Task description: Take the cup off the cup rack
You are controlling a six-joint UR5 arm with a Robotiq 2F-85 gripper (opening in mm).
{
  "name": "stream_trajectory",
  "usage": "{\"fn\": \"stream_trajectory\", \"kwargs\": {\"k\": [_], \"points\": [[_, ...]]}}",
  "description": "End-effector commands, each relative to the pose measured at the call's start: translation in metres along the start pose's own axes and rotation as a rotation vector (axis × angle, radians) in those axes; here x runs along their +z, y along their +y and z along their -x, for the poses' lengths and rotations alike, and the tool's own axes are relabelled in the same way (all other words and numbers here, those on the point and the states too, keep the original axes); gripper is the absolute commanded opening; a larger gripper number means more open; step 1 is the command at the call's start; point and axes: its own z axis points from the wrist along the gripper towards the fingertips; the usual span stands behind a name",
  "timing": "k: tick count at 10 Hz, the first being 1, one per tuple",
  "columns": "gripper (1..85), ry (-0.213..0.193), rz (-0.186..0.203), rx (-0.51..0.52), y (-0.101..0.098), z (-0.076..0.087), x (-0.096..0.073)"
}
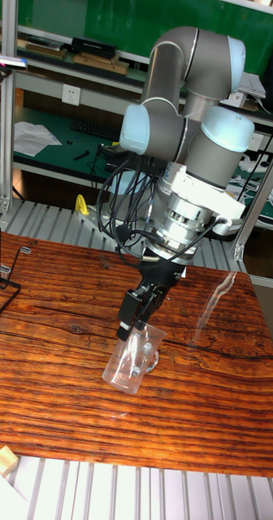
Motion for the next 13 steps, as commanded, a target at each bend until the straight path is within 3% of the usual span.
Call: {"fn": "stream_trajectory", "kwargs": {"k": [1, 7, 13], "points": [[59.7, -0.017, 0.012, -0.004, -0.01, 0.001, -0.002], [60.0, -0.022, -0.018, -0.007, -0.026, 0.0, 0.0], [66.3, -0.029, -0.007, -0.034, -0.036, -0.001, 0.006]]}}
